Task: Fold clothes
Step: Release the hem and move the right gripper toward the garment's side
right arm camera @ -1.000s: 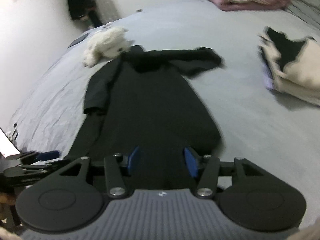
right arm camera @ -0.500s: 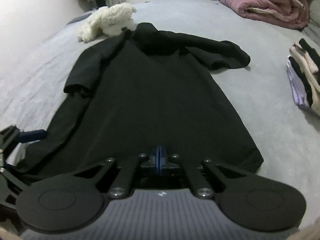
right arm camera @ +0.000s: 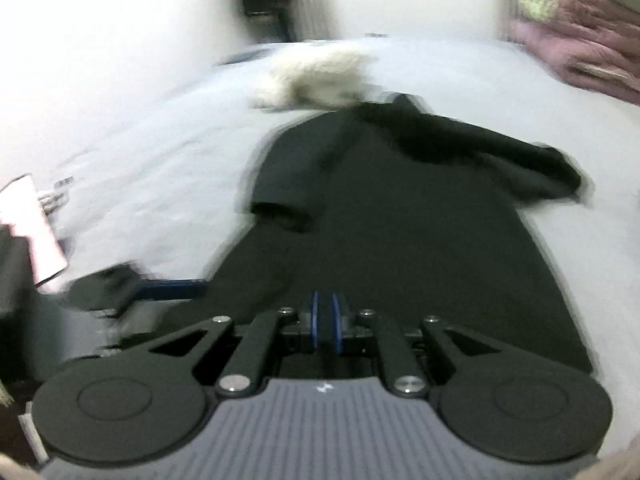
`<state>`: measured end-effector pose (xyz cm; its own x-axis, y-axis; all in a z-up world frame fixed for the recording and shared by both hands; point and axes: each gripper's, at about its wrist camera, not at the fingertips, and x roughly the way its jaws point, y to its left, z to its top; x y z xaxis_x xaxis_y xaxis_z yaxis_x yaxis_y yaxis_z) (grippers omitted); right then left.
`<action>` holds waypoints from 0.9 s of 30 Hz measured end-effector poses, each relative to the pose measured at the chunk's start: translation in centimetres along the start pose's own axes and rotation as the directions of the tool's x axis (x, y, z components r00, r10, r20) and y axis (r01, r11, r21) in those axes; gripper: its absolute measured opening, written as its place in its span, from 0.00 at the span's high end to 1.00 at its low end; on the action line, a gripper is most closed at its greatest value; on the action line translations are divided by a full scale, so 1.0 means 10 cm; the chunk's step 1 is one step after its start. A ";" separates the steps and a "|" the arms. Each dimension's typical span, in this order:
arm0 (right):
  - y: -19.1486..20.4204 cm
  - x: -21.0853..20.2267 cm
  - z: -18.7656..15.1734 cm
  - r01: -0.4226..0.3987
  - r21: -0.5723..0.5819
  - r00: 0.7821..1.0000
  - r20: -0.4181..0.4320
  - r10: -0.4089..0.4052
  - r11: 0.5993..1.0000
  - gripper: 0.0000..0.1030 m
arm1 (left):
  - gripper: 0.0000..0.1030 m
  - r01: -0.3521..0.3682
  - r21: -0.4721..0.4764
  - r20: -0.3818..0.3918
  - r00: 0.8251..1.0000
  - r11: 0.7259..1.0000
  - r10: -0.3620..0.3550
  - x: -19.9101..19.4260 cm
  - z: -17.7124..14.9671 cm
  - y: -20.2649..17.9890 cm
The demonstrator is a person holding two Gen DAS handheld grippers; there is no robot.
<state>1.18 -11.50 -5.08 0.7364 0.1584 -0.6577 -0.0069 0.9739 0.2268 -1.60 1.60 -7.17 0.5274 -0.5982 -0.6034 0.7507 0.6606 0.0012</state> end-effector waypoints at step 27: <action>0.40 1.17 0.78 -0.225 -0.187 0.974 -0.062 0.217 0.956 0.82 | 0.00 0.000 -0.006 -0.004 1.000 1.000 0.000 0.00 0.01 -0.01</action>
<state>15.09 -7.02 -6.25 0.6742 0.3755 -0.6360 -0.2984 0.9262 0.2305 -1.64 1.56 -7.11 0.5258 -0.5963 -0.6066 0.7483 0.6633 -0.0033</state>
